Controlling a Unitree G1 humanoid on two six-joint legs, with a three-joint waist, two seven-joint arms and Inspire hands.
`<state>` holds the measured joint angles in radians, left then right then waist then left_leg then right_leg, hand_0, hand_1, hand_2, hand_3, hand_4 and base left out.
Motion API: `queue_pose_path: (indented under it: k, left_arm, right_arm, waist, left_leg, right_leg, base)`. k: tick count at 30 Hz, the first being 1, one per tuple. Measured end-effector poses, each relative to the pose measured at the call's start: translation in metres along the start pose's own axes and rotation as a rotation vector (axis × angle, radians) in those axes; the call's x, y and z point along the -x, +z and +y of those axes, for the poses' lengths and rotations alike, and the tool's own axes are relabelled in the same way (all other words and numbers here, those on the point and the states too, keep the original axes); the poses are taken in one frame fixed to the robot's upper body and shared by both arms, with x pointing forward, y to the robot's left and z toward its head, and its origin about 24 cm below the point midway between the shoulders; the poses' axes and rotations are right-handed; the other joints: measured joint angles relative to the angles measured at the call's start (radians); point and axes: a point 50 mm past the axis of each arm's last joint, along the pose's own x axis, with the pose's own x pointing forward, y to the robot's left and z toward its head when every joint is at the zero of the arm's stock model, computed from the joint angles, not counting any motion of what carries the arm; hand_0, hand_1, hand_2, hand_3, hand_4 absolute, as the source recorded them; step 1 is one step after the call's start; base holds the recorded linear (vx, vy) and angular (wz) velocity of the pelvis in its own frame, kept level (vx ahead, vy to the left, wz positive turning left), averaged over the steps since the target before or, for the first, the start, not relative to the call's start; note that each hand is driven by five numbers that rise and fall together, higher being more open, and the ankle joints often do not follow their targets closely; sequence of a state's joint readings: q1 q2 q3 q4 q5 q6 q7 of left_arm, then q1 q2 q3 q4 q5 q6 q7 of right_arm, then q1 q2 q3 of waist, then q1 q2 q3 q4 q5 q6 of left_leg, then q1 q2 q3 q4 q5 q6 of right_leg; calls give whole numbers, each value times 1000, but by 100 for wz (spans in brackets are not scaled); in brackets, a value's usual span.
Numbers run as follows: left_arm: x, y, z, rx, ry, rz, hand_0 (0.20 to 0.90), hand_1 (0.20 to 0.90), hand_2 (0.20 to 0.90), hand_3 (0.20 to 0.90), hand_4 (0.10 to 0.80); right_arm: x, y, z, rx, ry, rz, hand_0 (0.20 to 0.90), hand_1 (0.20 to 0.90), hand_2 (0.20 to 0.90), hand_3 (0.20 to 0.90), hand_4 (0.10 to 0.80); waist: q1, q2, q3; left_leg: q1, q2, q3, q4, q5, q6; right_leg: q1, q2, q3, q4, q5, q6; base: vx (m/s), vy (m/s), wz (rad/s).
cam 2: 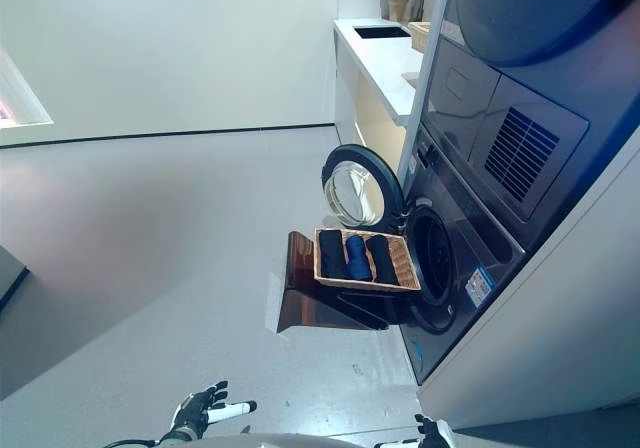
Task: Pick up the clothes and place them into the washing machine
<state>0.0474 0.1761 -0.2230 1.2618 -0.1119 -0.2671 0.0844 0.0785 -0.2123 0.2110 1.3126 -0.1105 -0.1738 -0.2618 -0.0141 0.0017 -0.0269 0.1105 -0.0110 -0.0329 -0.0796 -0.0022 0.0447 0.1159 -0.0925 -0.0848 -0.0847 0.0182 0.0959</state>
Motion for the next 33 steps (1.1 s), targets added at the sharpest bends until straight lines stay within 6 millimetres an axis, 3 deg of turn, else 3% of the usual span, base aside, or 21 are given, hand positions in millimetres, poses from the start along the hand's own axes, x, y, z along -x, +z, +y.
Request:
queue_pose_path:
  k: [33]
  left_arm:
    - [-2,4,-6,-44,-61,11,900,900,900,900,800]
  right_arm:
    - [0,3,4,48,40,-19,900,900,900,900,800]
  waist:
    - [-2,-7,-4]
  left_leg:
    - [-1,-2,26,0,-5,2]
  right_leg:
    - [-12,0,22,1,0,-1]
  base:
    - [-2,8,-1]
